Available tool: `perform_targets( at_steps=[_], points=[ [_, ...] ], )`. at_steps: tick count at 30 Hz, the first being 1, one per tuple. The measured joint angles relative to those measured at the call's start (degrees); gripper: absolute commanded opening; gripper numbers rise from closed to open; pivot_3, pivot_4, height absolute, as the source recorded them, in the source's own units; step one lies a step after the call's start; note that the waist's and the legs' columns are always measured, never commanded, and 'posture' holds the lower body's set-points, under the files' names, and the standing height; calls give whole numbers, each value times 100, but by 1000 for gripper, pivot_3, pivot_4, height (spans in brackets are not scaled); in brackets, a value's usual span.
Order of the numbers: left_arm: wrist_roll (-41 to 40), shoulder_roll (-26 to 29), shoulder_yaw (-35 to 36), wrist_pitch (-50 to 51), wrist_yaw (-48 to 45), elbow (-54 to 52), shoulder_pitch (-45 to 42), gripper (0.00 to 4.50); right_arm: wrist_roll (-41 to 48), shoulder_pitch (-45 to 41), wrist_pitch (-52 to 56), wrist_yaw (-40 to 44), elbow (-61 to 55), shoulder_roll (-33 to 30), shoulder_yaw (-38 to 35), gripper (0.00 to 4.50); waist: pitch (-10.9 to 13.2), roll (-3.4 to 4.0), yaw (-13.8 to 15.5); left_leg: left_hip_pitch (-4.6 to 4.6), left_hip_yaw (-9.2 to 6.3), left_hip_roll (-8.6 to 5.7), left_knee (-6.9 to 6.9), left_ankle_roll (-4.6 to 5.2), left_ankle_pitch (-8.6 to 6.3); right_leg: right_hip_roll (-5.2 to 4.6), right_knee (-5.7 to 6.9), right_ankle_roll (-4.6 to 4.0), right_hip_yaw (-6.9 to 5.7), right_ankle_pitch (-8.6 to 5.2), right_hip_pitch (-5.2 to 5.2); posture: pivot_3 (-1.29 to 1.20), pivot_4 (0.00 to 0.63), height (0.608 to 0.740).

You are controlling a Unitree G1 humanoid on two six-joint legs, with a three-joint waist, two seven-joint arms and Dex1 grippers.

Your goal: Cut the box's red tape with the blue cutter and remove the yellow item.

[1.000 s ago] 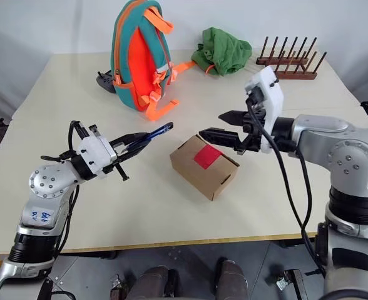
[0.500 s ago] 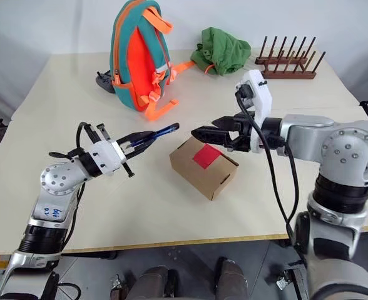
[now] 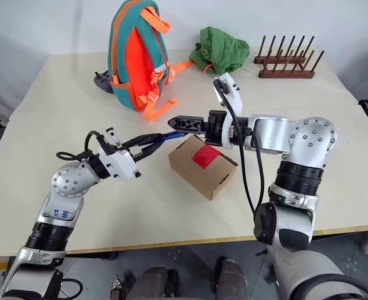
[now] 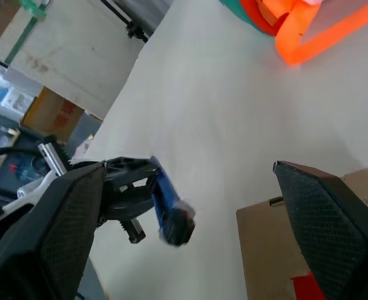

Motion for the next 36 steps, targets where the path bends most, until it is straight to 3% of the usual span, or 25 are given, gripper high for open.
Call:
perform_targets(
  at_steps=[10, 21, 34, 36],
  points=[
    [30, 22, 0, -61, 91, 9, -28, 431, 254, -130, 0, 82, 434, -213, 499, 4442, 0, 0, -8, 3, 15, 4, -1, 0, 0, 2, 0, 0, 15, 0, -5, 0, 150, 740],
    [58, 70, 0, -60, 125, -10, -16, 431, -255, -416, -4, 697, 826, -259, 738, 4442, 0, 0, -8, 2, 35, 11, -1, 1, 0, 8, 0, 1, 35, 0, -17, 0, 150, 740],
    [109, 73, 2, -17, 139, -28, 47, 431, -848, -607, -8, 1471, 934, -224, 858, 314, 0, 0, -15, 2, 49, 18, -1, 1, -1, 17, 0, 0, 51, 1, -25, 0, 150, 740],
    [109, 73, 2, -17, 150, -29, 56, 431, -910, -607, -9, 1556, 951, -218, 858, 184, 0, 0, -12, 2, 50, 19, -1, 1, -1, 18, 0, 0, 51, 1, -25, 0, 150, 740]
  ],
)
